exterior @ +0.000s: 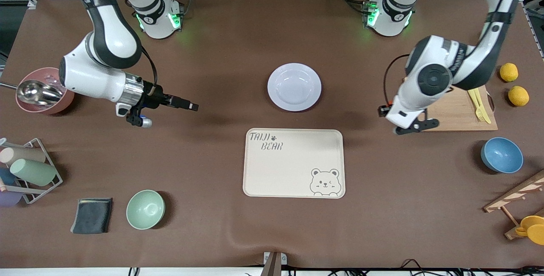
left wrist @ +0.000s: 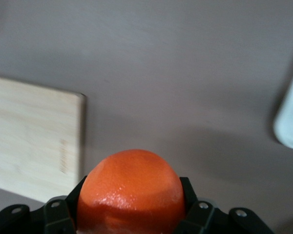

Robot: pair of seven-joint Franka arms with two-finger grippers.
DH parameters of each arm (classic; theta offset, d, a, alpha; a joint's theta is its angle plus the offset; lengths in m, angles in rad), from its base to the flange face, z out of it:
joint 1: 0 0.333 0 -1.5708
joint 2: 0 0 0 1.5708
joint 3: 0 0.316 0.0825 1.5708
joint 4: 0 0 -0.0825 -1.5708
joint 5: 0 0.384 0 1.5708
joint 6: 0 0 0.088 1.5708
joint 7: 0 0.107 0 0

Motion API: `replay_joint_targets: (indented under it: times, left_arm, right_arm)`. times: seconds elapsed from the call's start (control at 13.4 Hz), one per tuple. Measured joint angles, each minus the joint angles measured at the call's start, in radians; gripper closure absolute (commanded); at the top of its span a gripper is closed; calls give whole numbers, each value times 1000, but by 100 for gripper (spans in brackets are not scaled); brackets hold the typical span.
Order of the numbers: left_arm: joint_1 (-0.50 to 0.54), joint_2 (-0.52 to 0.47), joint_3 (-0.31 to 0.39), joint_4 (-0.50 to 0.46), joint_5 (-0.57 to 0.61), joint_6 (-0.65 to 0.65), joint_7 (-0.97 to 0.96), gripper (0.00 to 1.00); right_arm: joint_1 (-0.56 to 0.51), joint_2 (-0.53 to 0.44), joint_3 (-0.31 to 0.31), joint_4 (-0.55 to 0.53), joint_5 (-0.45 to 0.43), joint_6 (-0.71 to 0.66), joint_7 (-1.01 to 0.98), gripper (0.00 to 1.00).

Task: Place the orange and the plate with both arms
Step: 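Carry the orange toward the white plate while the right gripper approaches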

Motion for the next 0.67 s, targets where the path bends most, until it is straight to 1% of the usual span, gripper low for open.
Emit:
replay_joint_targets:
  times: [0.15, 0.37, 0.52, 0.67]
  left_arm:
    - [-96, 57, -1, 53, -1, -8, -150, 98]
    - [-212, 157, 0, 150, -1, -9, -330, 98]
    - [-283, 220, -1, 222, -1, -9, -416, 98]
    - [-352, 287, 0, 290, -2, -10, -486, 98]
  right_arm:
    - [2, 13, -1, 0, 26, 11, -3, 0]
    - [31, 29, 0, -7, 99, 49, -58, 0]
    - [40, 43, 0, -25, 192, 58, -147, 0]
    - [40, 66, -1, -45, 318, 61, -278, 0]
